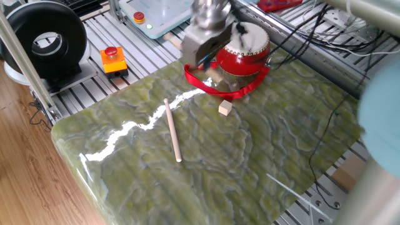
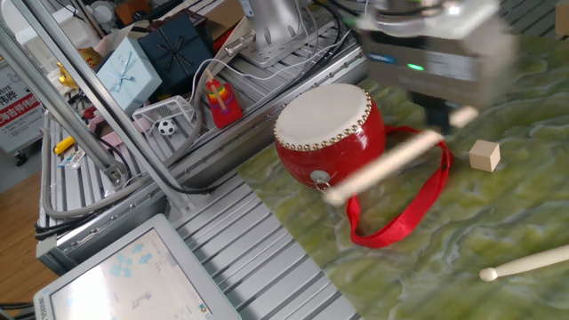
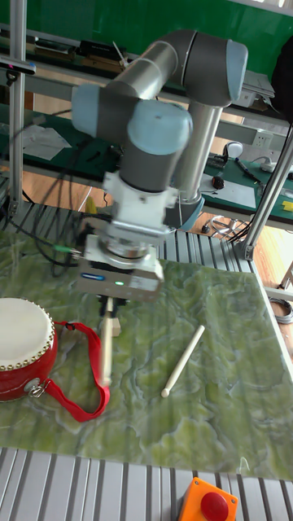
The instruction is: Play the drum
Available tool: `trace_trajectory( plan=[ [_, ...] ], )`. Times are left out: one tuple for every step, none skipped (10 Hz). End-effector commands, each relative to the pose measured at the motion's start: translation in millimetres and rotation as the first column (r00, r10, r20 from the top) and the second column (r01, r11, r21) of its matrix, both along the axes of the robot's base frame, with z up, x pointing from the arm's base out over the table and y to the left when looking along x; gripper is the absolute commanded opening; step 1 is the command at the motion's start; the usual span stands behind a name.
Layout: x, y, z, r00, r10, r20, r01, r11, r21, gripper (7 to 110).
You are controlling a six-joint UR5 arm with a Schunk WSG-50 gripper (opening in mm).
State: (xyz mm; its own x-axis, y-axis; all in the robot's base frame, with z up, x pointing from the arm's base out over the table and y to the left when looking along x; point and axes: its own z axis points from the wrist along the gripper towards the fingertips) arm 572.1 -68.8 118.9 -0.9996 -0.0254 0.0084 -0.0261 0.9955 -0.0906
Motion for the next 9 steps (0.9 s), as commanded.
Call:
trace_trajectory(
  plan=[
    [-10.2,-76,-7.9,0.983,-0.180,-0.022,0.179,0.984,-0.018,7],
    [-11.6,-78,-13.2,0.971,-0.238,-0.010,0.238,0.971,0.015,7],
    [-16.2,-83,-15.0,0.963,-0.270,-0.007,0.270,0.963,0.012,7],
    [-23.4,-85,-13.3,0.957,-0.289,-0.011,0.289,0.957,0.005,7],
    [-33.1,-83,-6.7,0.953,-0.304,-0.015,0.304,0.953,-0.007,7],
    [-42.6,-75,2.8,0.949,-0.315,-0.016,0.314,0.949,-0.012,7],
    [-50.2,-65,11.4,0.943,-0.331,-0.021,0.331,0.943,-0.017,7],
    [-52.9,-53,16.5,0.939,-0.344,-0.022,0.344,0.939,-0.004,7],
    [-54.0,-41,21.0,0.933,-0.359,-0.021,0.359,0.933,0.014,7]
  ],
)
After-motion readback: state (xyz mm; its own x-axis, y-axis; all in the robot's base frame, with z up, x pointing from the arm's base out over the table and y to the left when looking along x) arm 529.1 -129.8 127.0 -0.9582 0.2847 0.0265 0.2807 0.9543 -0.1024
